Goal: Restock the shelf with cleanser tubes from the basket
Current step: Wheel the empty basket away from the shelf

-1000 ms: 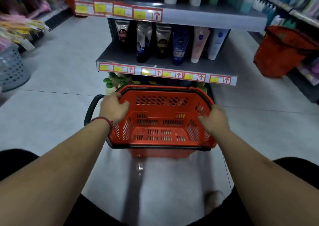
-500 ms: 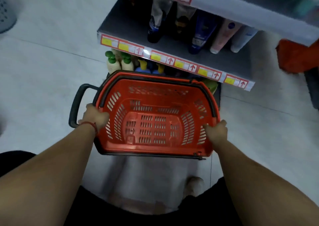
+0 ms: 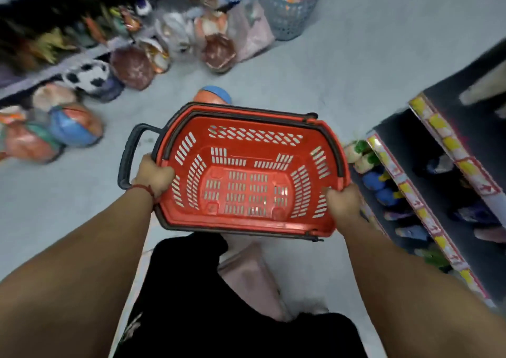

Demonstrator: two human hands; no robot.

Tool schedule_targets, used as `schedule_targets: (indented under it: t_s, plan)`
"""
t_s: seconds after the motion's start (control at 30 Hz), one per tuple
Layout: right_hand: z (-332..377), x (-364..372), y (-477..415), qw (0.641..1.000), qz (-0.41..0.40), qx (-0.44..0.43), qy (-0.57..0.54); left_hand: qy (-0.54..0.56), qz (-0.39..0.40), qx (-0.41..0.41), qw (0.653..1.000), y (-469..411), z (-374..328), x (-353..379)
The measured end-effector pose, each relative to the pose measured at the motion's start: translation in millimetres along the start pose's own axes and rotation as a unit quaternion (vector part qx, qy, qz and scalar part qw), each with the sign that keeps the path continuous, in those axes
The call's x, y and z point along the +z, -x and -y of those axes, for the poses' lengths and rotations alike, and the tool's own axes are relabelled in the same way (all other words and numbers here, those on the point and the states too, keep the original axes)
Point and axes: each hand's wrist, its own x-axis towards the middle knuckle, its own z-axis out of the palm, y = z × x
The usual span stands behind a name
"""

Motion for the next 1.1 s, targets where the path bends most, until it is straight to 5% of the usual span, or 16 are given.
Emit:
schedule_targets:
  t_s: [0.33, 0.57, 0.83, 1.1]
  plan:
    - [357, 239, 152, 0.967, 0.138, -0.184, 0.108, 0.215, -0.19, -0.075, 0.955, -54, 23, -344]
    - [524, 441, 300, 0.886, 0.251, -0.344, 0.183, 0.365, -0.314, -0.122, 0.868, -36, 48, -511]
    - [615, 741, 464, 0.721, 0.424, -0.461, 0.296, 0.493, -0.457, -0.254, 0.695, -60, 180, -624]
    - [580, 887, 737, 0.587, 0.474, -0.54, 0.373, 0.578, -0.51, -0.357, 0.528, -32, 334, -698]
